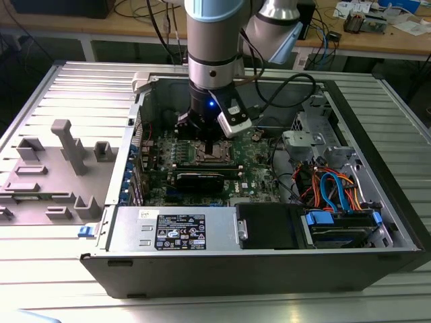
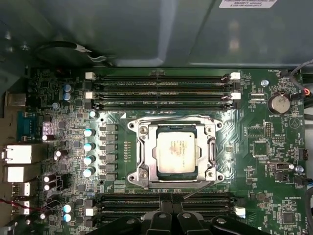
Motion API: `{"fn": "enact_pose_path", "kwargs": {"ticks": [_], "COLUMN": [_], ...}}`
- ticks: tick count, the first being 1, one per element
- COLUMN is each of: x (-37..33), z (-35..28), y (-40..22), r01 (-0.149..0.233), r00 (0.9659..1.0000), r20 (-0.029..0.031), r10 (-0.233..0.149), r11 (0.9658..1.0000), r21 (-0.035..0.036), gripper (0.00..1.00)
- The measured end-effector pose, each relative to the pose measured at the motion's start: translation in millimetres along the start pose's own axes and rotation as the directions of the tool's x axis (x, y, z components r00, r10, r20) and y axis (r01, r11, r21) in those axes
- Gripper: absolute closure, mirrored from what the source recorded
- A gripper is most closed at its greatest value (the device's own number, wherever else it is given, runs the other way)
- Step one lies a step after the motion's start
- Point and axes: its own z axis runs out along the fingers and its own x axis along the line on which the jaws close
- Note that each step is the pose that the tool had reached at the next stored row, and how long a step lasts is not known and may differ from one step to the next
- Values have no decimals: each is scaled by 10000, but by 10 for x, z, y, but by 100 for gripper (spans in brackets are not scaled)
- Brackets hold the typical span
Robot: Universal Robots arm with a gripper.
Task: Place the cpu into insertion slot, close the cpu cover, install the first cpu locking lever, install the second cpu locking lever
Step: 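Install the second cpu locking lever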
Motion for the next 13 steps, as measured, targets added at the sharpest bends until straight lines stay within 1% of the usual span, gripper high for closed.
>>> {"fn": "enact_pose_path", "kwargs": {"ticks": [4,7,11,12,13], "x": [18,18,20,21,21], "z": [23,24,50,73,74], "y": [-1,-1,-1,-2,-2], "r01": [1,0,0,0,1], "r00": [10000,10000,10000,10000,10000], "r20": [-2,-1,0,-1,-2], "r10": [-1,0,0,0,-1], "r11": [10000,10000,10000,10000,10000], "r21": [26,25,22,24,27], "gripper": [89,89,89,89,89]}}
